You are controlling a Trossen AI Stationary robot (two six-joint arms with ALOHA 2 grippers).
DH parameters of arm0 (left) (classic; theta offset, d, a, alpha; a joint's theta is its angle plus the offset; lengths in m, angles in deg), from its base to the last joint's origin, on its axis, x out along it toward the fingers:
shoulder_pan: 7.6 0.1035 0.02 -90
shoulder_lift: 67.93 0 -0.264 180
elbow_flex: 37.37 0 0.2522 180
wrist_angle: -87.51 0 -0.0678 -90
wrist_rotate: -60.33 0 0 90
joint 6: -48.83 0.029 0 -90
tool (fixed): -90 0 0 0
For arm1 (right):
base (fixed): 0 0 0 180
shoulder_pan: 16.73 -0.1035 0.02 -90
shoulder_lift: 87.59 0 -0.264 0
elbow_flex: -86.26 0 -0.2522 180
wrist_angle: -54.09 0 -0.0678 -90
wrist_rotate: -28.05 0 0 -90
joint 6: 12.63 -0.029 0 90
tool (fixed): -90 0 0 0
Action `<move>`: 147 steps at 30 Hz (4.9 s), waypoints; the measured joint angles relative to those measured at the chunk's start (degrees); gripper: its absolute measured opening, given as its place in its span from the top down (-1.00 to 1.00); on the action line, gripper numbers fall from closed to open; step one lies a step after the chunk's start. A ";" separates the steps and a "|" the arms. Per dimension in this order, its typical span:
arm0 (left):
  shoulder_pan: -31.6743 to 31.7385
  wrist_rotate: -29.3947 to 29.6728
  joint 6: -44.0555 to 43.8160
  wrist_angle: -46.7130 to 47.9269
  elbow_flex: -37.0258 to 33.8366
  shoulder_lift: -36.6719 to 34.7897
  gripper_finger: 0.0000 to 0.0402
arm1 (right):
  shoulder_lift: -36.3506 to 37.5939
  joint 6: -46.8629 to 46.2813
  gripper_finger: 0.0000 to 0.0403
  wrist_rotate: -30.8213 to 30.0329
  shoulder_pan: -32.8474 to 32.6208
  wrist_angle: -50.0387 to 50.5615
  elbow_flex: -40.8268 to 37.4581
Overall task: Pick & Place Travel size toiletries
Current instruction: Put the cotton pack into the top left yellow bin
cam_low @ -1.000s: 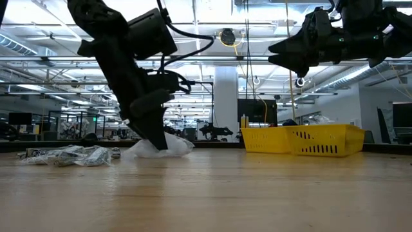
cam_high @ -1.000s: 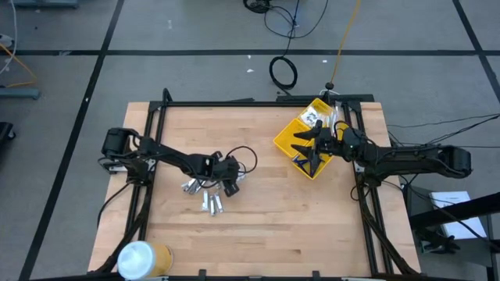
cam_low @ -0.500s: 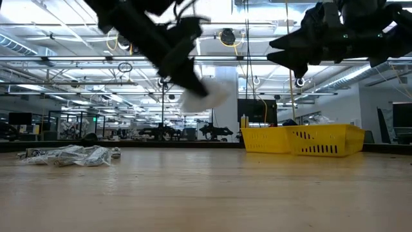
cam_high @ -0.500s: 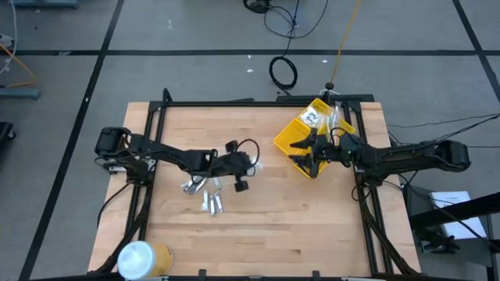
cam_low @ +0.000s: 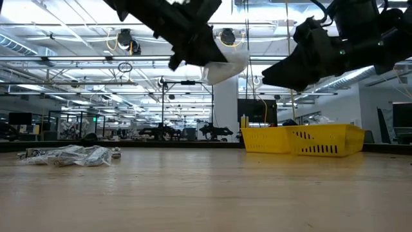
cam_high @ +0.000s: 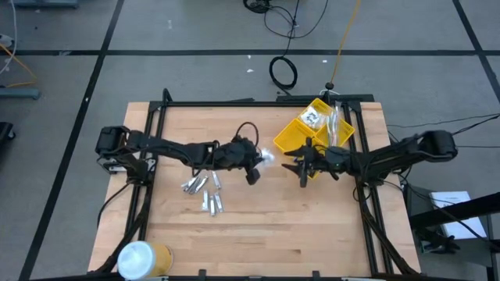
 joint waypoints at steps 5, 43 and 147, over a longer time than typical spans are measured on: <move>4.37 -18.82 -12.81 6.31 0.09 0.83 0.91 | -2.53 6.74 -0.03 -0.02 -1.94 -0.05 0.64; 8.21 -28.97 -16.87 7.50 0.06 2.21 0.82 | -29.25 33.68 0.78 -17.63 -14.67 -3.81 22.56; 0.60 -7.93 13.38 -3.60 -0.61 2.60 -0.05 | 8.70 10.49 0.19 -5.70 39.35 19.05 -2.27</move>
